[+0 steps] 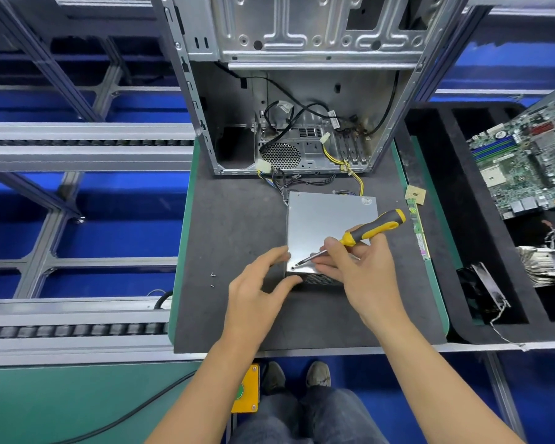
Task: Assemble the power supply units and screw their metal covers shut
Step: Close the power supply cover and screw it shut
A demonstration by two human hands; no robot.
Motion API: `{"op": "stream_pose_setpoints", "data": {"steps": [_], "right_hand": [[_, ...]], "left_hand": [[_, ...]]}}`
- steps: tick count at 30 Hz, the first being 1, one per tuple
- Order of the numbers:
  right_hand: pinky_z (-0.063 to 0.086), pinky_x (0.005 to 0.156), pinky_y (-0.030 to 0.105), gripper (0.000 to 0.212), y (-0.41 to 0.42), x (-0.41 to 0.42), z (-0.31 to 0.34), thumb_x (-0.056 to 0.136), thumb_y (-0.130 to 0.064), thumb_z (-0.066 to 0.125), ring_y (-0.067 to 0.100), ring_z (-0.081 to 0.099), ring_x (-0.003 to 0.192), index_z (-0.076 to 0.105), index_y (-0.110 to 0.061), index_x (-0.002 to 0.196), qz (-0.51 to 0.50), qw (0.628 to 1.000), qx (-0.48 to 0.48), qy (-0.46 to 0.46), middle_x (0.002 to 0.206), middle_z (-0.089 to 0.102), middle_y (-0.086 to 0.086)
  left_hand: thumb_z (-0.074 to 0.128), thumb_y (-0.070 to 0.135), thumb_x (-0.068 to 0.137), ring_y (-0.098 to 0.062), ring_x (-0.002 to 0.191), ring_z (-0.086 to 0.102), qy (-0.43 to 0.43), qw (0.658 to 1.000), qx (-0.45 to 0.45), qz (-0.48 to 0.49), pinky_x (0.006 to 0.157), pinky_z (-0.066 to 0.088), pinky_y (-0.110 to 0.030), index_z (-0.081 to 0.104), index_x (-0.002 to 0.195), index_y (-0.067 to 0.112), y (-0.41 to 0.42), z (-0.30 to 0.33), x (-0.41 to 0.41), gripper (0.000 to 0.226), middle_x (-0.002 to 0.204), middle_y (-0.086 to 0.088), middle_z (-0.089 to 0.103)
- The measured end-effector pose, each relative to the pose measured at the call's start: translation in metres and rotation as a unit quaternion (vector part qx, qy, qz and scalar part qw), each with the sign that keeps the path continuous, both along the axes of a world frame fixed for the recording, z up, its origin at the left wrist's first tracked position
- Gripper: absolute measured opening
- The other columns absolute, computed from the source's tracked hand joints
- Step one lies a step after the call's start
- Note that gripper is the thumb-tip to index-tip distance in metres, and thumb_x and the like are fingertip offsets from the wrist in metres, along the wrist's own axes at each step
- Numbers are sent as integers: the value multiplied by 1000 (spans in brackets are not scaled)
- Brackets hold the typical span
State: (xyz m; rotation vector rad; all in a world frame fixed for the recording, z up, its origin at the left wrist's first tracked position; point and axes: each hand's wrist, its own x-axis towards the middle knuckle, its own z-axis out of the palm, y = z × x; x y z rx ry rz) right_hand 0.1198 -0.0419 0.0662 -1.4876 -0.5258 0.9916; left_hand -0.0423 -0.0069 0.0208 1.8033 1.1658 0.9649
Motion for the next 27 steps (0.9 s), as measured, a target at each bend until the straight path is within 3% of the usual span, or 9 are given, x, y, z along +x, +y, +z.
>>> {"op": "stream_pose_setpoints", "data": {"steps": [5, 11, 16, 20, 24, 27], "right_hand": [[61, 69, 32, 24, -1, -4, 1, 91, -10, 70, 29, 75, 78, 47, -14, 96, -3, 1000, -7, -6, 84, 73, 5], [62, 71, 35, 25, 0, -7, 5, 90, -9, 70, 24, 75, 76, 48, -17, 99, 16, 997, -14, -68, 83, 73, 4], [62, 72, 35, 28, 1, -11, 6, 89, -12, 72, 18, 75, 74, 50, -27, 97, 34, 990, -4, -137, 82, 71, -5], [59, 78, 36, 31, 1, -11, 8, 89, -22, 74, 10, 73, 78, 49, -41, 93, 76, 968, -4, -239, 82, 69, -12], [56, 74, 31, 25, 3, -13, 16, 89, -28, 71, 4, 69, 79, 49, -37, 96, 140, 932, -29, -332, 77, 68, -15], [56, 77, 41, 19, 3, -17, 25, 92, -32, 65, 19, 69, 85, 52, -26, 104, 200, 897, -36, -393, 85, 69, -5]], "left_hand": [[79, 11, 83, 1, 105, 64, 11, 999, 35, 5, 92, 47, -12, 65, 119, 28, 0, -4, -2, 43, 110, 21, 67], [80, 9, 82, -5, 102, 68, 2, 998, 64, 11, 91, 55, -27, 72, 114, 15, 2, -9, -1, 33, 109, 9, 73], [80, 11, 82, -6, 101, 68, 9, 998, 67, 12, 89, 56, -28, 72, 113, 14, 2, -8, -1, 32, 108, 8, 74], [80, 11, 82, -4, 100, 67, 11, 998, 58, 9, 90, 55, -23, 72, 111, 14, 5, -5, -1, 31, 106, 9, 72], [81, 9, 81, -5, 96, 68, 9, 998, 57, 4, 89, 54, -22, 72, 107, 11, 8, -2, -1, 28, 102, 11, 72], [80, 7, 81, -8, 96, 68, 17, 998, 61, -5, 88, 55, -24, 73, 107, 9, 9, -2, -2, 27, 103, 6, 74]]}}
